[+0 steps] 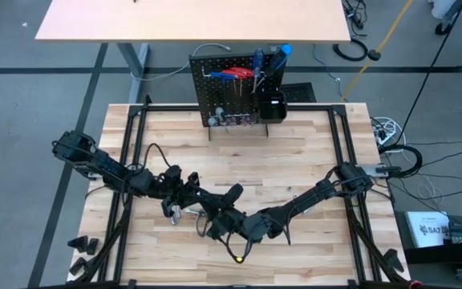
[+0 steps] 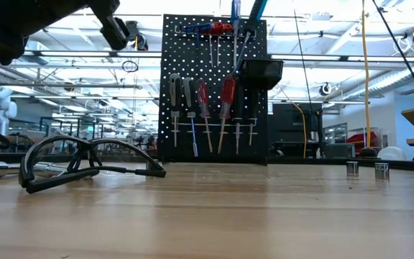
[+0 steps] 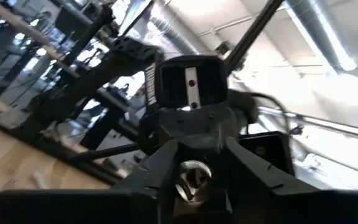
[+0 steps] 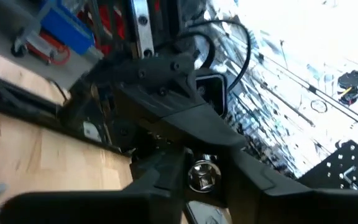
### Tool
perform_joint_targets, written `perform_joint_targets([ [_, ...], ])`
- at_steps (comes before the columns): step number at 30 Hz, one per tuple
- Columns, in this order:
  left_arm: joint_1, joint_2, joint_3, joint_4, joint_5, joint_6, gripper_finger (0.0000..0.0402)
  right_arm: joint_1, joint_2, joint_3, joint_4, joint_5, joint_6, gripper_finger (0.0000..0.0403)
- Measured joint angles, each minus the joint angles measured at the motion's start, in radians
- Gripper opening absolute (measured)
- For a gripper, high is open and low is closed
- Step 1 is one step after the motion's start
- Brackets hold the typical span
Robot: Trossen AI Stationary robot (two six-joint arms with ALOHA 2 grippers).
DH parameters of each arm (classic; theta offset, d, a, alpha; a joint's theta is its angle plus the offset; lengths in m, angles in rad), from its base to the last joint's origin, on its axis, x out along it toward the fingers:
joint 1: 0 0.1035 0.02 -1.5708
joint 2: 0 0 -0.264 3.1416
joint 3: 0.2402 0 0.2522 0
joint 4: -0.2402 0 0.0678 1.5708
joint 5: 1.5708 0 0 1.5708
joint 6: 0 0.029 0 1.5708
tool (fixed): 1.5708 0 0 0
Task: Hang tools onto peg board
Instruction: Put the socket into the black bin on the peg board
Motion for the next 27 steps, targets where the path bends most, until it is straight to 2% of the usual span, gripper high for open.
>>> perform_joint_targets([
  [3, 0.002, 0.002, 0.000, -0.012, -0.004, 0.000, 0.0133, -0.003, 0.003, 0.000, -0.023, 0.016, -0.002, 0.0053],
  [11, 0.007, -0.002, 0.002, -0.009, 0.006, 0.005, 0.0138, 0.002, 0.004, 0.000, -0.023, 0.057, -0.040, 0.0053],
  [17, 0.050, -0.088, -0.052, -0.030, 0.031, 0.081, 0.0139, 0.027, -0.008, -0.001, -0.029, 0.160, -0.078, 0.0053],
  [21, 0.100, -0.166, -0.111, -0.101, 0.046, 0.087, 0.0139, 0.032, -0.048, -0.005, -0.051, 0.303, -0.069, 0.0053],
  [23, 0.123, -0.202, -0.149, -0.131, 0.037, 0.086, 0.0139, 0.030, -0.084, -0.005, -0.083, 0.365, -0.083, 0.0053],
  [27, 0.157, -0.280, -0.235, -0.127, 0.009, 0.085, 0.0139, 0.010, -0.187, -0.035, -0.245, 0.395, -0.030, 0.0053],
])
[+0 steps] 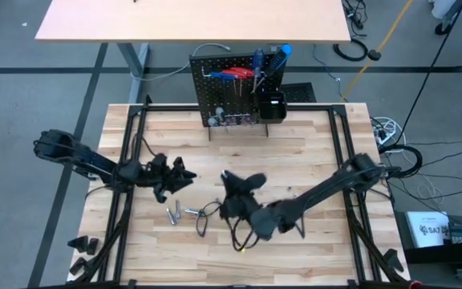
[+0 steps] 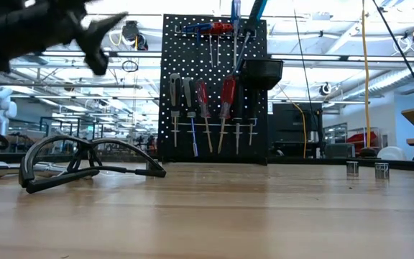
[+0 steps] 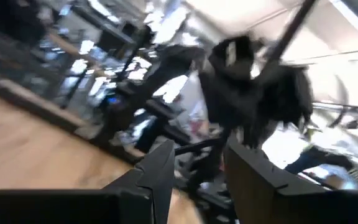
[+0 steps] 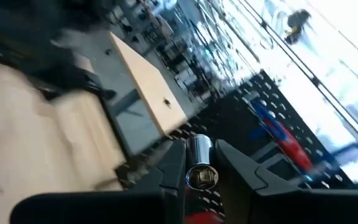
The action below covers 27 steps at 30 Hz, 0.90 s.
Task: Hang tools onto peg board
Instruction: Put the socket into the black bin on the peg board
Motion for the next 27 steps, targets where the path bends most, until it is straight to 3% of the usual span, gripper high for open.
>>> perform_joint_targets([
  [3, -0.002, -0.058, -0.064, 0.025, -0.022, 0.002, 0.0139, -0.056, -0.151, -0.065, -0.189, -0.004, 0.184, 0.0053],
  [5, -0.018, -0.090, -0.070, -0.012, -0.030, 0.024, 0.0138, -0.111, -0.275, -0.114, -0.371, -0.088, 0.418, 0.0053],
  [9, -0.070, -0.120, -0.070, -0.046, -0.078, 0.122, 0.0137, -0.286, -0.488, -0.178, -0.740, -0.504, 0.946, 0.0053],
  [11, -0.087, -0.121, -0.070, -0.054, -0.117, 0.155, 0.0137, -0.379, -0.542, -0.196, -0.835, -0.645, 1.085, 0.0053],
  [14, -0.090, -0.121, -0.070, -0.050, -0.141, 0.161, 0.0137, -0.477, -0.569, -0.209, -0.936, -0.728, 1.172, 0.0053],
  [19, -0.090, -0.121, -0.071, -0.049, -0.142, 0.181, 0.0137, -0.590, -0.570, -0.209, -0.956, -0.805, 1.195, 0.0053],
  [27, -0.090, -0.121, -0.071, -0.044, -0.141, 0.180, 0.0137, -0.680, -0.566, -0.209, -0.996, -0.783, 1.269, 0.0053],
])
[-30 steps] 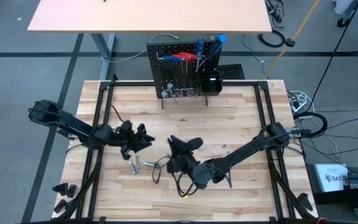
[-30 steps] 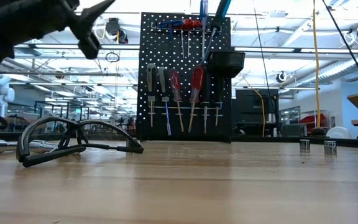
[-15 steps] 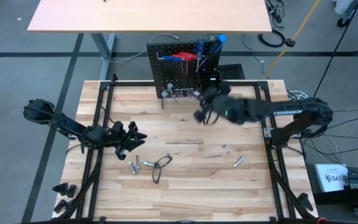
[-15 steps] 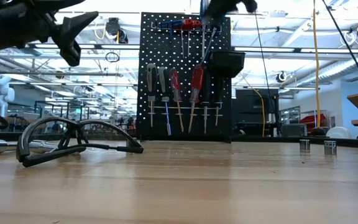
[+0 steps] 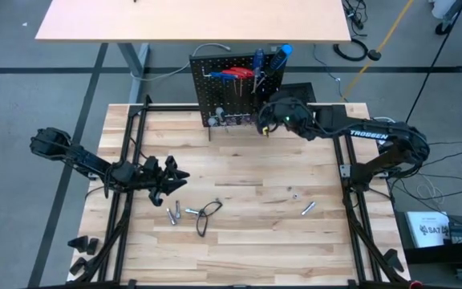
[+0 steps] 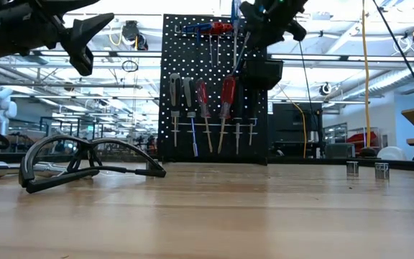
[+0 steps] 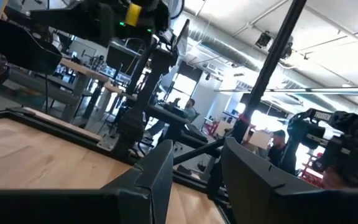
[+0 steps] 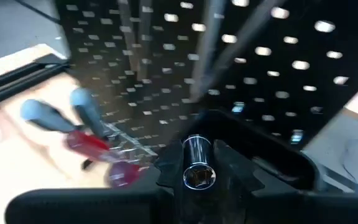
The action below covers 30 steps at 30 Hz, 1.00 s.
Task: Hang tools onto peg board
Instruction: Put the socket into the black bin on the peg board, then put the left socket into the black bin on the peg board
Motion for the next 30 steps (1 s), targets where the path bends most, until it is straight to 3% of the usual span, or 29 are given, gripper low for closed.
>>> perform_joint_targets([
  [6, 0.000, 0.000, 0.000, 0.000, 0.009, 0.001, 0.0137, -0.013, 0.000, 0.000, -0.045, 0.070, 0.046, 0.0066],
  [18, 0.000, 0.000, -0.001, 0.000, 0.012, -0.003, 0.0137, -0.017, 0.000, 0.000, -0.099, 0.103, 0.043, 0.0207],
  [23, 0.000, 0.000, -0.001, 0.009, 0.027, -0.002, 0.0137, 0.017, 0.000, 0.001, -0.123, 0.095, 0.045, 0.0240],
  [30, 0.000, 0.000, -0.001, 0.012, 0.107, 0.035, 0.0137, 0.153, 0.000, 0.001, -0.124, -0.063, 0.089, 0.0237],
])
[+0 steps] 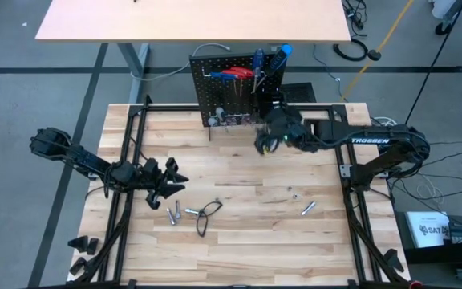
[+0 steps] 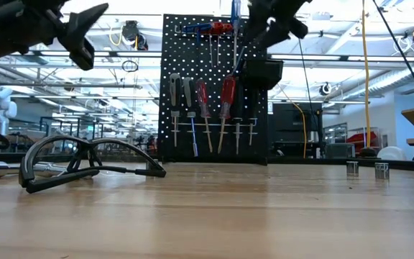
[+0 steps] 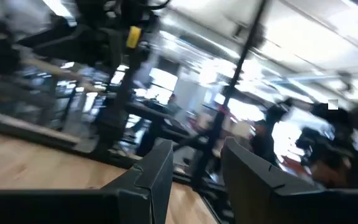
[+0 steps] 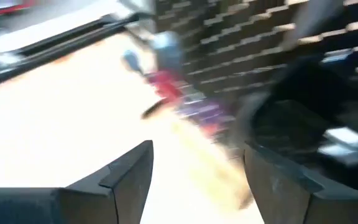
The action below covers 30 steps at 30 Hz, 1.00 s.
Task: Hang tools onto peg board
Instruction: Put the left socket into the black bin on the peg board
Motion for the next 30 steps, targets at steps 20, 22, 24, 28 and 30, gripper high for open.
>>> perform_joint_targets([
  [20, -0.100, 0.117, 0.421, -0.951, -0.108, 0.131, 0.0137, 0.523, 0.141, -0.063, -0.173, -0.048, 0.577, 0.0234],
  [22, -0.100, 0.144, 0.433, -0.967, -0.111, 0.130, 0.0137, 0.545, 0.154, -0.099, -0.162, -0.045, 0.630, 0.0234],
  [24, -0.100, 0.164, 0.440, -1.023, -0.104, 0.130, 0.0137, 0.566, 0.161, -0.137, -0.129, -0.047, 0.672, 0.0234],
  [28, -0.096, 0.177, 0.441, -1.100, -0.109, 0.107, 0.0137, 0.593, 0.172, -0.200, -0.044, -0.043, 0.715, 0.0233],
  [30, -0.086, 0.177, 0.448, -1.071, -0.110, 0.096, 0.0137, 0.602, 0.175, -0.221, -0.011, -0.042, 0.717, 0.0233],
])
